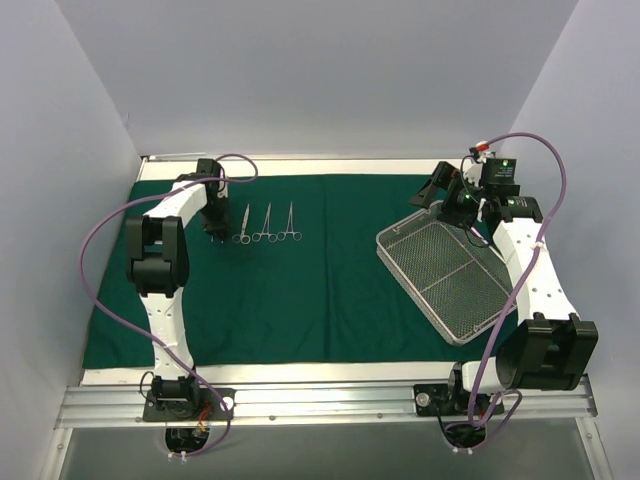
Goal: Open and lay out the surgical kit
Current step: Place the medical item in the surgical kit.
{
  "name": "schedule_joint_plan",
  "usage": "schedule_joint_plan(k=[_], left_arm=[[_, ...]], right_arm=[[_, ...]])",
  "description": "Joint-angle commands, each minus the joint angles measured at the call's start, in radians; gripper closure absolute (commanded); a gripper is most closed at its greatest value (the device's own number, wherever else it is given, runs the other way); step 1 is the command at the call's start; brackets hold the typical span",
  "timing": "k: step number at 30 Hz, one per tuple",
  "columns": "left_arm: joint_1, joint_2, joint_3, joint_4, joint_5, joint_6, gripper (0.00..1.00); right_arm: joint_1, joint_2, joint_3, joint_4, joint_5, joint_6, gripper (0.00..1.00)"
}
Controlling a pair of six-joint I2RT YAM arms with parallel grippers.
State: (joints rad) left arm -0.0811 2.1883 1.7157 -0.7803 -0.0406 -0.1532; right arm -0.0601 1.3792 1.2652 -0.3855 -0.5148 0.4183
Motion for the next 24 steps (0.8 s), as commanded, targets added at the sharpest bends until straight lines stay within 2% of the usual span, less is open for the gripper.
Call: schedule_joint_plan(k=[1,12,18,22,24], left_arm=[[0.012,0.016,0.028,-0.016,0.004,0.001,0.77],[0.014,-0.018,0.051,-0.045,-0.004,0.001,0.73],[0.017,-0.107,0.068,-0.086,-0.021,-0.031,0.66],[0.018,-0.186,0.09,-0.114,-0.001,-0.057,0.61],[0.018,-0.228,0.087,-0.117,0.025,-0.08,0.55]], right_arm=[[-0.007,-0.022,-0.013,0.022,-0.025,0.007,0.0],[-0.007,-0.028,-0.027,0.036,-0.033,0.01,0.0],[-0.006,-0.031,-0.03,0.05,-0.019,0.019,0.0],[-0.006,-0.028,-0.027,0.011,0.064,0.017,0.0],[-0.006,-0.002,-0.023,-0.053,0.128,0.01,0.0]])
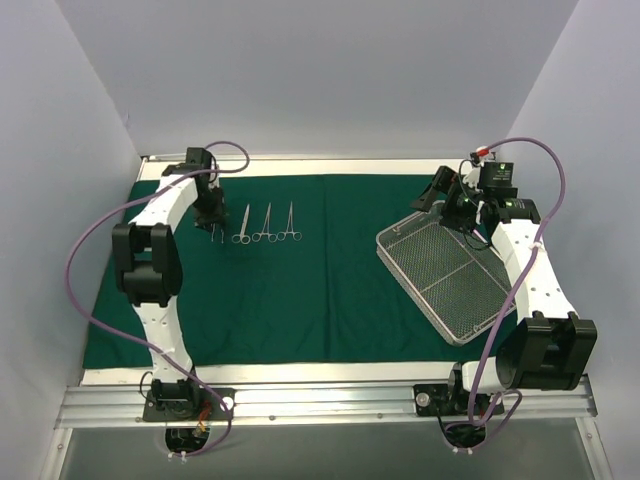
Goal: Open and lay out the surgical kit
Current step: Place the medical item in the surgical kit, then reset both arms
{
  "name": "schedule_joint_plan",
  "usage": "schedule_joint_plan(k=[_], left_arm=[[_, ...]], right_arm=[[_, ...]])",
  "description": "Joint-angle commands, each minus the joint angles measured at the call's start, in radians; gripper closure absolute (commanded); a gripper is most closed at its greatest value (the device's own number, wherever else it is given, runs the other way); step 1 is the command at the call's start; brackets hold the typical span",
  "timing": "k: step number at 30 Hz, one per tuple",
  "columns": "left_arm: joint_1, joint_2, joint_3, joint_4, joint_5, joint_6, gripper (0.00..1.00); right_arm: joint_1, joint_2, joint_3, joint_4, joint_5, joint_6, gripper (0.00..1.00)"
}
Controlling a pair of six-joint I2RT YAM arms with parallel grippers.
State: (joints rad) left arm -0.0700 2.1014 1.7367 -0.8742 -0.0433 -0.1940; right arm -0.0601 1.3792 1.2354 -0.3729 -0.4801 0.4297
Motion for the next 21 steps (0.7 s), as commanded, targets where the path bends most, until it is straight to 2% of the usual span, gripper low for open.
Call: schedule_joint_plan(k=[1,2,3,4,9,16,18,19,20,21], left_arm=[[0.007,-0.185,0.061,-0.019,0.083,-0.045,0.53],[0.007,-0.205,0.057,-0.01,0.112,-0.054,0.49],[0.003,-0.243,0.052,-0.005,0.134,-0.061,0.19],[-0.001,-0.259,0.05,0.0,0.173,-0.064,0.06],[-0.011,-0.378,-0.002,0.061,0.341,-0.126,0.06],[-0.019,-0.555,-0.282,0.245,0.589,-0.246,0.06],[-0.019,-0.601,-0.383,0.319,0.685,-0.298,0.06],[-0.017,-0.618,-0.426,0.422,0.733,-0.327,0.06],[-0.016,-0.638,-0.525,0.488,0.778,-0.41,0.06],[-0.016,-0.682,-0.584,0.576,0.866,-0.473,0.06]], right_arm=[[-0.003,0.004,0.004,-0.083,0.106,-0.006,0.0],[-0.003,0.014,0.001,-0.113,0.124,-0.011,0.0],[0.0,0.009,-0.002,-0.121,0.167,-0.014,0.0],[0.002,0.001,-0.008,-0.121,0.182,-0.016,0.0],[0.023,-0.081,-0.014,-0.129,0.281,0.0,0.0],[0.19,-0.127,-0.092,-0.127,0.411,0.061,0.0],[0.227,-0.147,-0.169,-0.112,0.385,0.064,0.0],[0.233,-0.157,-0.197,-0.089,0.353,0.043,0.0],[0.239,-0.185,-0.226,-0.071,0.283,0.032,0.0],[0.244,-0.21,-0.253,-0.051,0.281,0.035,0.0]])
